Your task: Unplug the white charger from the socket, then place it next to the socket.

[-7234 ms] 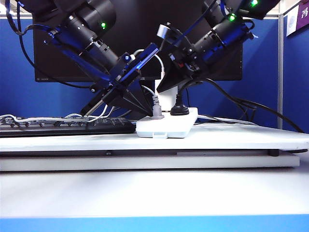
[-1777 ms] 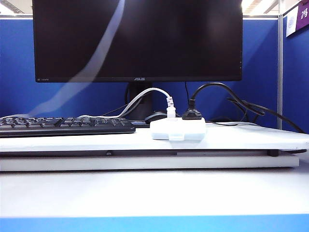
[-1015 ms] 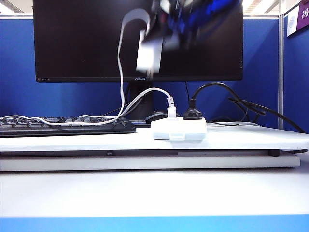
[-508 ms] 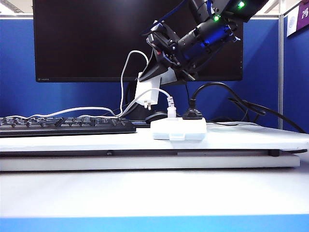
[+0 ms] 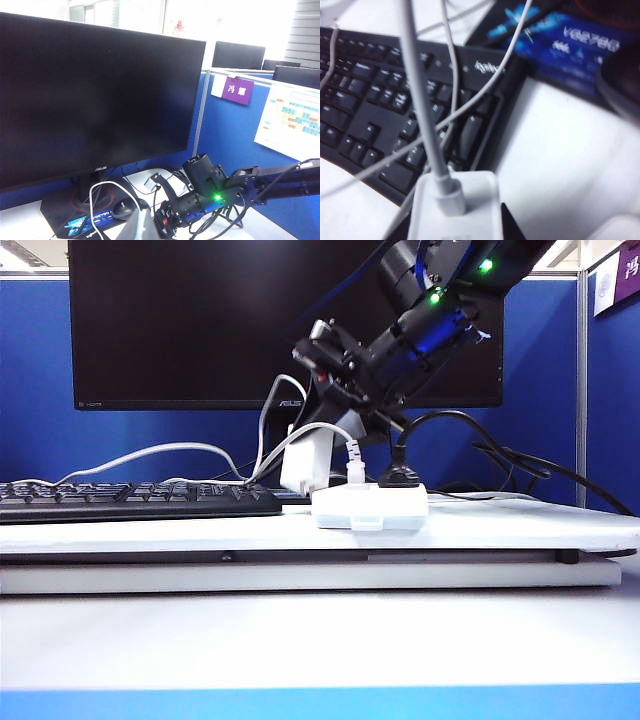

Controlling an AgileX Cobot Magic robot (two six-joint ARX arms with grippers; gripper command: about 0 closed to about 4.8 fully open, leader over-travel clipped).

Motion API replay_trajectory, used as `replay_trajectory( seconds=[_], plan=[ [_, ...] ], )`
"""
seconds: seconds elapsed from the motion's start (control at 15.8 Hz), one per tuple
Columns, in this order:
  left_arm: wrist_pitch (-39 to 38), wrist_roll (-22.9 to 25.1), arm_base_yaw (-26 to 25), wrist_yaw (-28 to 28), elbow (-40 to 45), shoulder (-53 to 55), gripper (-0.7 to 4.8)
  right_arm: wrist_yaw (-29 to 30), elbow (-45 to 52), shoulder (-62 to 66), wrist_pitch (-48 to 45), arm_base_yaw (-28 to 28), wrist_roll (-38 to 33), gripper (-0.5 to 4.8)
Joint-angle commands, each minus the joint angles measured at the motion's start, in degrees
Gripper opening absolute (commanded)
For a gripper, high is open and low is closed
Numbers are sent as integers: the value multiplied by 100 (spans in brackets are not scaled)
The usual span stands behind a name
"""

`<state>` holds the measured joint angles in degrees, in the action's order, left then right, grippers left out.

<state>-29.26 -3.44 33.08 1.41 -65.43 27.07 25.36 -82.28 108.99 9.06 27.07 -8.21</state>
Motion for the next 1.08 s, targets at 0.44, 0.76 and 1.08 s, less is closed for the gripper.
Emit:
replay_trajectory(
  seconds=[0.44,0.76,1.08],
  plan=[
    [55,-151,-2,33,-11,-2,-5,-310,-35,90,-15,63,-699,204],
    [55,-151,-2,31,-11,-2,-5,-942,-39,-205,11,63,-83,311],
    [50,-151,-2,31,-11,-2,-5,-1036,-39,-339,76,63,59,309]
  ],
)
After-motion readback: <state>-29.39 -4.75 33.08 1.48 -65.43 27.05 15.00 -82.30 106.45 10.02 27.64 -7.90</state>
